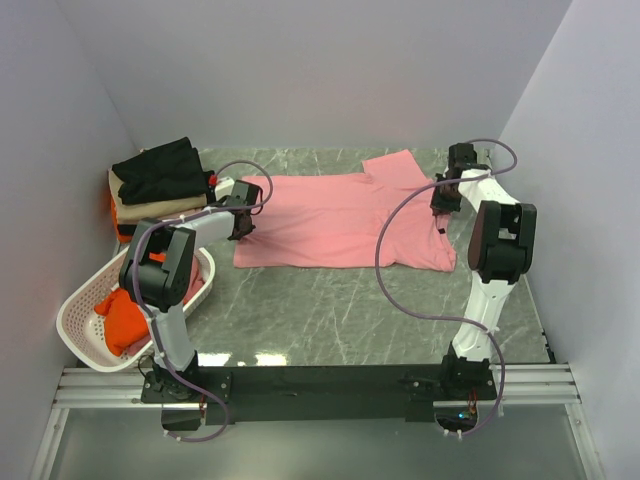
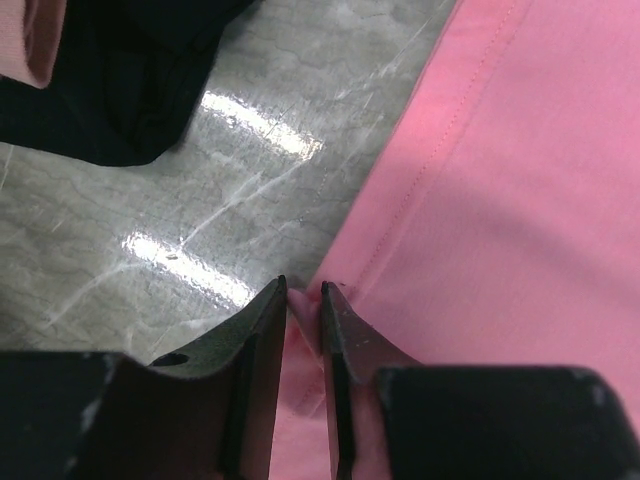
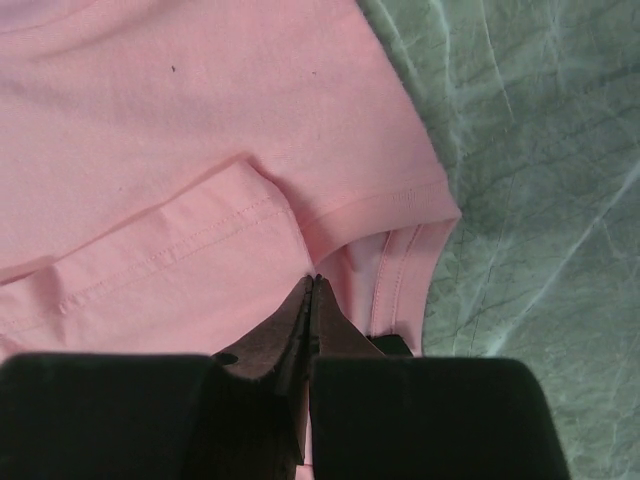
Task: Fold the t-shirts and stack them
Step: Fold the tshirt
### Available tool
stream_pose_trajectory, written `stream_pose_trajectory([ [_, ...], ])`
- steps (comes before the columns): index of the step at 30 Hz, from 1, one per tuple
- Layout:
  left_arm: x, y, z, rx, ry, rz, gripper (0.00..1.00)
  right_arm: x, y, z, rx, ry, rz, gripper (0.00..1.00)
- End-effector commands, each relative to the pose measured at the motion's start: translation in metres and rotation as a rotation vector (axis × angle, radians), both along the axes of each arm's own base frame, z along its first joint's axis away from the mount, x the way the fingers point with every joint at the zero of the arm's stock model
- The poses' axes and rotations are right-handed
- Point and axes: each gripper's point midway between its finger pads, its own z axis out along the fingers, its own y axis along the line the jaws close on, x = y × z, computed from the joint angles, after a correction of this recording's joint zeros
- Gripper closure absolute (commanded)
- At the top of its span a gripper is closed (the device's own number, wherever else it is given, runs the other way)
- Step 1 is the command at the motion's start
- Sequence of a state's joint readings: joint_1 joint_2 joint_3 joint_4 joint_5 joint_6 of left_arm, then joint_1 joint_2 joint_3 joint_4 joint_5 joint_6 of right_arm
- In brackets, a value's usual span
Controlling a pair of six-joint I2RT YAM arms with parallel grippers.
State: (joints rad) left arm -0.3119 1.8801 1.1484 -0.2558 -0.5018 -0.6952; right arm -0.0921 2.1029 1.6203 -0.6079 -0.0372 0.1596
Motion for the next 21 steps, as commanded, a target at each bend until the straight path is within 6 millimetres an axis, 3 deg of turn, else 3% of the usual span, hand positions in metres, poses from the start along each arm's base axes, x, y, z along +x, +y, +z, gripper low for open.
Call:
stream_pose_trajectory([
  [1, 0.003, 0.005, 0.018, 0.010, -0.038, 0.005, 0.73, 0.013, -0.009, 0.031, -0.025, -0.093, -0.019, 1.00],
  [6, 0.003, 0.008, 0.021, 0.022, -0.041, 0.009, 0.69, 0.011, -0.011, 0.020, -0.029, -0.066, -0.024, 1.00],
  [9, 0.006, 0.007, 0.031, 0.019, -0.061, 0.005, 0.60, 0.011, -0.012, 0.019, -0.032, -0.063, -0.027, 1.00],
  [16, 0.003, -0.002, 0.059, -0.019, -0.122, -0.021, 0.24, 0.009, -0.014, 0.021, -0.038, -0.061, -0.030, 1.00],
  [21, -0.020, -0.003, 0.049, -0.046, -0.105, -0.014, 0.24, 0.008, -0.013, 0.020, -0.036, -0.056, -0.030, 1.00],
])
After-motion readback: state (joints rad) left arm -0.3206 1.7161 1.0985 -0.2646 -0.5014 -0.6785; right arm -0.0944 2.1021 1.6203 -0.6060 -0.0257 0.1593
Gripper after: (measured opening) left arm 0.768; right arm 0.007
